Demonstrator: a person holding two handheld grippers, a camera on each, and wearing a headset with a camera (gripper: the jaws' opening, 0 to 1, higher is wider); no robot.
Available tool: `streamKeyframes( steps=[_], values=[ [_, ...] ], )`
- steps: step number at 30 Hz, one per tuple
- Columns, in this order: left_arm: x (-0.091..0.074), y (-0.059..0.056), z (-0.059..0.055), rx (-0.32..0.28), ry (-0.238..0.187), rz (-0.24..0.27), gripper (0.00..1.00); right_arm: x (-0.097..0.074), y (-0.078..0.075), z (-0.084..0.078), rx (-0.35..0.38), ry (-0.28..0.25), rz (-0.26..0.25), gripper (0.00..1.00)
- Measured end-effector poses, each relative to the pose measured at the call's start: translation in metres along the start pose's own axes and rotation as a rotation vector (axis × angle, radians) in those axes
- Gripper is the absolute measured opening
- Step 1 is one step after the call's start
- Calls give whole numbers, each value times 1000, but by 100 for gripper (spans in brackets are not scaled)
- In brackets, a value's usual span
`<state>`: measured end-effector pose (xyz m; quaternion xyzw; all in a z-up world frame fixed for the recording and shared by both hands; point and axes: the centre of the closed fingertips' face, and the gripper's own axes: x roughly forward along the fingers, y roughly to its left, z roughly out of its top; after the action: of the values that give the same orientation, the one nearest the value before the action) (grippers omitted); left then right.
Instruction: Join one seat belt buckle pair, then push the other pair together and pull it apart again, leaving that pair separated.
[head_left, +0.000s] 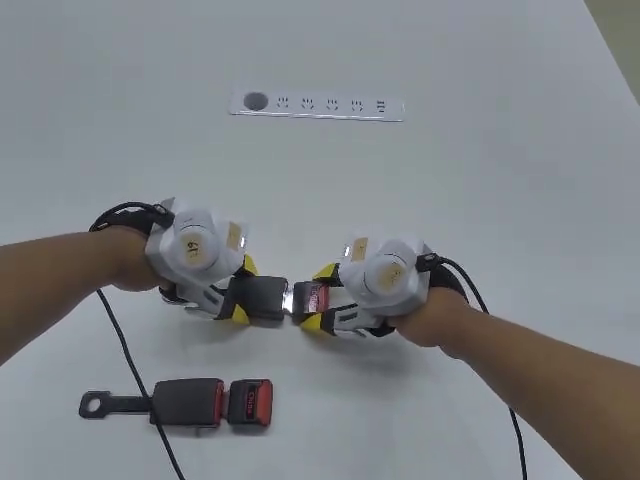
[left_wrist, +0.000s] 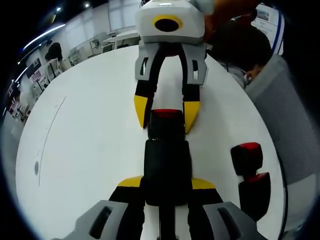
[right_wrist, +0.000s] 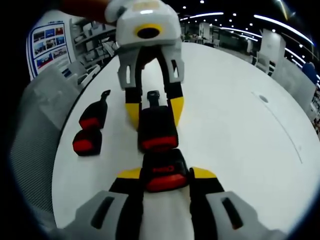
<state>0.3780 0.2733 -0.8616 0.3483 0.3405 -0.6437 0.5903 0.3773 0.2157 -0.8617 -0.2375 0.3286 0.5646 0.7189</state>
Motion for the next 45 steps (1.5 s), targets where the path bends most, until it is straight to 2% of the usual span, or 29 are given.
streamKeyframes(
  steps=[9,21,25,29,35,45],
  values=[
    [0,0,-1,-10,-7,0,33,0,0,0,6,-21,2,35],
    [-2,-1,1,-29,-43,9,33,-3,-2,-2,5,-42,16,35],
    [-3,-2,2,-38,-47,14,33,-6,-3,-6,7,-47,17,35],
    [-5,-3,3,-62,-74,32,34,-13,-5,-12,23,-58,25,35],
    [-5,-3,4,-66,-78,34,34,-12,-4,-10,17,-70,28,35],
    [-4,-4,4,-57,-83,24,34,-24,-7,-24,13,-73,33,35]
  ],
)
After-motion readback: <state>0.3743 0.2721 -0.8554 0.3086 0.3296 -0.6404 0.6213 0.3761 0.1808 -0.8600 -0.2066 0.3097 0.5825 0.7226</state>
